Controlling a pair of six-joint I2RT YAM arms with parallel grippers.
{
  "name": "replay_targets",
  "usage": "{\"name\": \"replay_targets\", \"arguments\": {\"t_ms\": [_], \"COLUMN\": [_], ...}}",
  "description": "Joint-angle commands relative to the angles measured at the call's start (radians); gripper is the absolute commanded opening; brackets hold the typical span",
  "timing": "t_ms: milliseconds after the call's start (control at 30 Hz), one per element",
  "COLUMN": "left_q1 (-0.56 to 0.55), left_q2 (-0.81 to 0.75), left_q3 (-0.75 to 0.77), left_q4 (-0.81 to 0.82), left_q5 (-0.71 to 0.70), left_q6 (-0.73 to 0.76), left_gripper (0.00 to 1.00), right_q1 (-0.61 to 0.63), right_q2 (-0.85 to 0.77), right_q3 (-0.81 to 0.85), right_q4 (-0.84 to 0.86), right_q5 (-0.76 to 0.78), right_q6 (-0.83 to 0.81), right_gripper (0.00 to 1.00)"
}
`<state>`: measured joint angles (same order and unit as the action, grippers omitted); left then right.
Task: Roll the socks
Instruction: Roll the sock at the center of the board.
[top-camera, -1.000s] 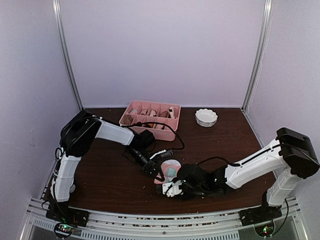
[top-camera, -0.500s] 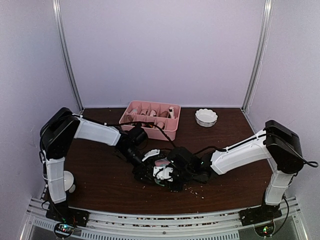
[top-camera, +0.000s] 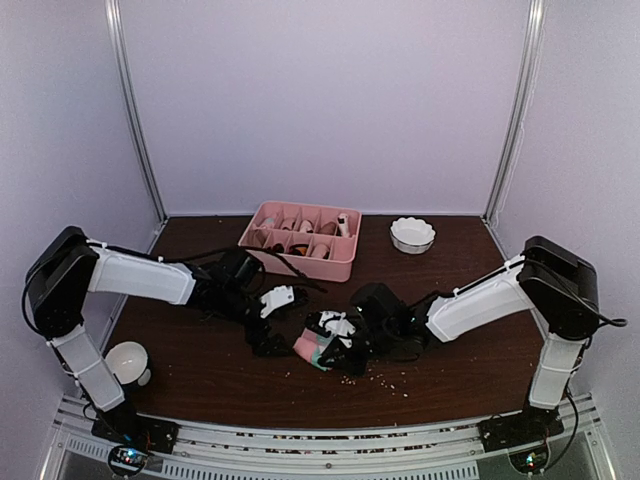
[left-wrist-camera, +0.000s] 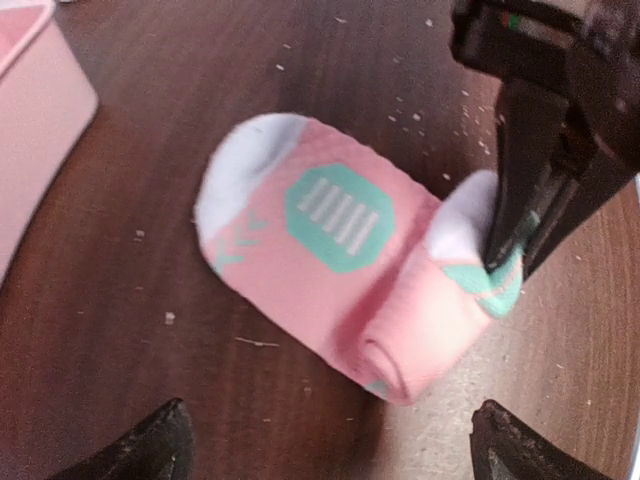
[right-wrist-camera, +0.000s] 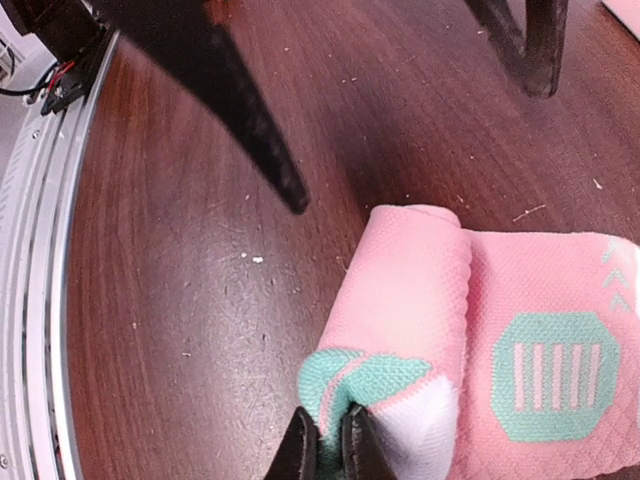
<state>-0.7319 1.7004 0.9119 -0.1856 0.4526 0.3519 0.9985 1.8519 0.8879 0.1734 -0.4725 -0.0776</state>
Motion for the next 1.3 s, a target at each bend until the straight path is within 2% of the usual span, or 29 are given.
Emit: {"name": "replay_targets", "arguments": {"t_ms": [0,33,67,100,133,233,267,300,333,367,400,433,467,533,633,800,933,967,1033,1100,1133,1267], "left_q1": [0.067,0.077,0.091,0.112,0.119,0.073,0.072,0.079,0.082,0.09,0.118,0.158,0.163,0.086,-0.025,-0.106,-0.142,-0.149,-0.17,-0.184,-0.189,-0.212], "left_q2": [-0.009,0.026,0.07,0.092,0.072,-0.118,-0.153,-0.139,-0.077,-0.016,0.039,0.055,0.035,-0.059,-0.156,-0.1,-0.043,-0.036,-0.012,0.022,0.041,0.08], "left_q3": [0.079,0.119,0.176,0.206,0.19,0.038,0.029,0.059,0.088,0.143,0.199,0.207,0.174,0.075,-0.017,0.015,0.075,0.077,0.086,0.104,0.116,0.132], "left_q4": [0.007,-0.037,-0.145,-0.185,-0.159,0.036,0.052,0.037,0.038,-0.026,-0.123,-0.168,-0.139,-0.058,-0.003,-0.091,-0.108,-0.095,-0.068,-0.037,-0.026,0.035], "left_q5": [-0.123,-0.151,-0.12,-0.061,-0.05,-0.175,-0.16,-0.162,-0.236,-0.255,-0.101,0.11,0.163,0.048,0.04,0.024,-0.03,-0.034,-0.054,-0.085,-0.1,-0.166], "left_q6": [-0.075,-0.09,-0.073,-0.054,-0.056,-0.012,-0.014,-0.05,-0.111,-0.118,-0.064,-0.019,0.0,0.098,0.226,0.407,0.452,0.463,0.479,0.474,0.466,0.448], "left_gripper": [0.98,0.98,0.98,0.98,0.98,0.98,0.98,0.98,0.98,0.98,0.98,0.98,0.98,0.98,0.98,0.98,0.98,0.93,0.76,0.51,0.46,0.52], "right_q1": [-0.017,-0.025,-0.032,-0.039,-0.047,-0.072,-0.078,-0.087,-0.097,-0.11,-0.123,-0.135,-0.148,-0.172,-0.21,-0.26,-0.27,-0.271,-0.27,-0.27,-0.27,-0.269], "right_q2": [0.114,0.117,0.121,0.123,0.127,0.142,0.147,0.152,0.159,0.167,0.175,0.182,0.189,0.2,0.225,0.253,0.243,0.24,0.232,0.228,0.228,0.232], "right_q3": [-0.096,-0.102,-0.107,-0.111,-0.113,-0.122,-0.129,-0.136,-0.145,-0.153,-0.156,-0.16,-0.163,-0.172,-0.177,-0.152,-0.128,-0.123,-0.119,-0.122,-0.125,-0.129], "right_q4": [-0.183,-0.172,-0.163,-0.151,-0.141,-0.121,-0.106,-0.088,-0.064,-0.04,-0.021,-0.004,0.01,0.029,0.06,0.049,-0.005,-0.014,-0.011,0.01,0.021,0.049], "right_q5": [-0.073,-0.082,-0.09,-0.104,-0.119,-0.155,-0.172,-0.192,-0.218,-0.244,-0.269,-0.292,-0.31,-0.329,-0.371,-0.405,-0.402,-0.402,-0.399,-0.401,-0.401,-0.406], "right_q6": [0.117,0.127,0.138,0.152,0.167,0.215,0.233,0.253,0.285,0.311,0.338,0.365,0.388,0.437,0.523,0.619,0.639,0.642,0.654,0.672,0.681,0.702], "right_gripper": [0.01,0.01,0.01,0.01,0.01,0.01,0.01,0.01,0.01,0.01,0.01,0.01,0.01,0.01,0.01,0.01,0.01,0.01,0.01,0.01,0.01,0.01]}}
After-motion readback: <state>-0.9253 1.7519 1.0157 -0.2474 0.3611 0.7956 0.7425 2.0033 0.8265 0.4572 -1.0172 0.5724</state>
